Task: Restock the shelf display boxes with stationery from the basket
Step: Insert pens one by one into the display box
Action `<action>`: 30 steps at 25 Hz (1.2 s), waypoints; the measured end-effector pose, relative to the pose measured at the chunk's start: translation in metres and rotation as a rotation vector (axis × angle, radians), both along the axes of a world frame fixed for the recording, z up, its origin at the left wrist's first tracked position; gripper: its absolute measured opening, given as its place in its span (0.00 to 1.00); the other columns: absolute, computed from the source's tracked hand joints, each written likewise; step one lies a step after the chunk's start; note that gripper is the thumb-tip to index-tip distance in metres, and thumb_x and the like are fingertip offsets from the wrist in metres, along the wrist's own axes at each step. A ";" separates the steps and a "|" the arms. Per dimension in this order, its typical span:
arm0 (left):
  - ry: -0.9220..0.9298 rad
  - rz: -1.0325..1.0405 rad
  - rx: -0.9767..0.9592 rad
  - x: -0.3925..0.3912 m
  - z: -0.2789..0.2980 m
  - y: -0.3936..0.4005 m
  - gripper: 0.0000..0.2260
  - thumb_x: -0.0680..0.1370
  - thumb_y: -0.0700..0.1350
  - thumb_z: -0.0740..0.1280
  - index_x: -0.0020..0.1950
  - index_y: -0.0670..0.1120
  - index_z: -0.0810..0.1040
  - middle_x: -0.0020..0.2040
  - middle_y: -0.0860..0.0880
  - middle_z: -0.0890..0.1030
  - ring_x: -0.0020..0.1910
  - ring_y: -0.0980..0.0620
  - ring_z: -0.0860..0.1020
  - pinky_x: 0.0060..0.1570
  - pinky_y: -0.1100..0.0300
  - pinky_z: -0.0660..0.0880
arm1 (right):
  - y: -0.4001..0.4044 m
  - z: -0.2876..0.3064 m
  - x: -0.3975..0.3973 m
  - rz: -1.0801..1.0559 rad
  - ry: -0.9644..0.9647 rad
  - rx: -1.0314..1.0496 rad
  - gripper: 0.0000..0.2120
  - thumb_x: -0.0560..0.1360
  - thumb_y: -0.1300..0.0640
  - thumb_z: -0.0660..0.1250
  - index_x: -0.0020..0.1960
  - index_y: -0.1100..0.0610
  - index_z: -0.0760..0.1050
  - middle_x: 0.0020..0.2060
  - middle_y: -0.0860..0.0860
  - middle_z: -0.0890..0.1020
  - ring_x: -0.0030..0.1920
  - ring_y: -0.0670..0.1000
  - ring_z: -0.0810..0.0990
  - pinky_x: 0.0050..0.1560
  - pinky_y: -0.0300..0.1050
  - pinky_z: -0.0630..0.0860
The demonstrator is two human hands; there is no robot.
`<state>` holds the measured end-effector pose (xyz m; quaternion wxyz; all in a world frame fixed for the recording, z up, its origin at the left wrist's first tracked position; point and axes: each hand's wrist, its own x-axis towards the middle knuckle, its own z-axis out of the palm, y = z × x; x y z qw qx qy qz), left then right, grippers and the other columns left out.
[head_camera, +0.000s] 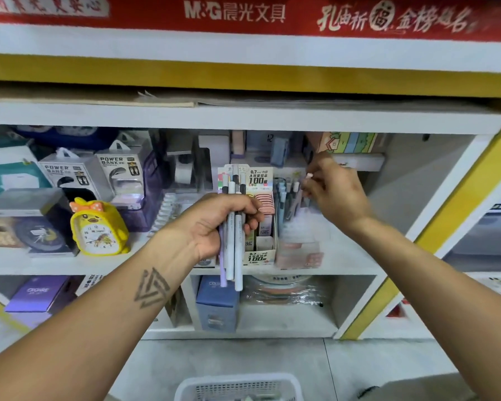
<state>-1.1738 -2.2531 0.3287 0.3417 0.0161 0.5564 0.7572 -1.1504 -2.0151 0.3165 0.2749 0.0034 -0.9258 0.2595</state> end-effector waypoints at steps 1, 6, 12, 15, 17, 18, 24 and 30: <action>0.007 -0.002 0.004 -0.001 0.000 0.002 0.07 0.73 0.31 0.64 0.42 0.39 0.81 0.35 0.41 0.82 0.28 0.52 0.77 0.27 0.64 0.75 | -0.002 -0.001 0.000 0.029 0.005 -0.018 0.05 0.80 0.57 0.66 0.50 0.52 0.70 0.38 0.53 0.84 0.42 0.55 0.84 0.42 0.58 0.81; 0.011 -0.020 0.015 -0.004 0.001 0.005 0.08 0.73 0.31 0.65 0.39 0.39 0.82 0.36 0.42 0.82 0.28 0.52 0.78 0.28 0.64 0.75 | -0.009 -0.008 -0.003 0.067 -0.023 -0.007 0.08 0.79 0.59 0.66 0.47 0.50 0.69 0.36 0.46 0.82 0.38 0.45 0.83 0.40 0.54 0.82; 0.008 -0.026 0.018 -0.004 0.003 0.005 0.10 0.73 0.31 0.64 0.37 0.40 0.83 0.35 0.42 0.82 0.28 0.52 0.78 0.27 0.64 0.75 | -0.009 -0.008 -0.004 0.069 -0.020 -0.033 0.09 0.79 0.61 0.66 0.45 0.50 0.70 0.33 0.45 0.81 0.36 0.44 0.82 0.40 0.53 0.82; 0.014 -0.028 0.021 -0.004 0.003 0.007 0.10 0.73 0.31 0.65 0.36 0.40 0.83 0.35 0.41 0.82 0.28 0.52 0.78 0.27 0.63 0.76 | -0.011 -0.011 -0.007 0.101 -0.065 -0.037 0.07 0.79 0.62 0.66 0.44 0.54 0.71 0.33 0.48 0.82 0.35 0.49 0.83 0.39 0.56 0.82; 0.017 -0.031 0.025 -0.004 0.003 0.008 0.10 0.73 0.31 0.65 0.36 0.40 0.83 0.35 0.41 0.82 0.28 0.52 0.78 0.28 0.63 0.76 | -0.009 -0.014 -0.009 0.104 -0.087 -0.040 0.06 0.80 0.63 0.64 0.46 0.55 0.72 0.35 0.49 0.82 0.35 0.48 0.83 0.38 0.56 0.82; 0.017 -0.034 0.025 -0.005 0.002 0.009 0.10 0.72 0.31 0.65 0.36 0.40 0.83 0.35 0.41 0.82 0.28 0.52 0.78 0.28 0.63 0.76 | -0.008 -0.015 -0.010 0.096 -0.097 -0.046 0.05 0.80 0.63 0.63 0.48 0.55 0.73 0.36 0.49 0.83 0.36 0.45 0.83 0.39 0.55 0.83; 0.007 -0.040 0.022 -0.006 0.000 0.013 0.08 0.71 0.31 0.66 0.38 0.40 0.83 0.36 0.41 0.82 0.29 0.51 0.79 0.28 0.63 0.76 | -0.005 -0.014 -0.009 0.082 -0.161 -0.081 0.13 0.77 0.62 0.69 0.60 0.52 0.79 0.41 0.45 0.83 0.42 0.42 0.83 0.47 0.40 0.82; 0.006 -0.039 0.022 -0.009 -0.004 0.016 0.07 0.70 0.31 0.67 0.39 0.40 0.84 0.38 0.40 0.83 0.30 0.51 0.80 0.28 0.62 0.76 | -0.015 -0.005 -0.013 0.054 -0.058 -0.257 0.03 0.79 0.58 0.70 0.52 0.55 0.79 0.41 0.49 0.85 0.41 0.45 0.84 0.44 0.41 0.82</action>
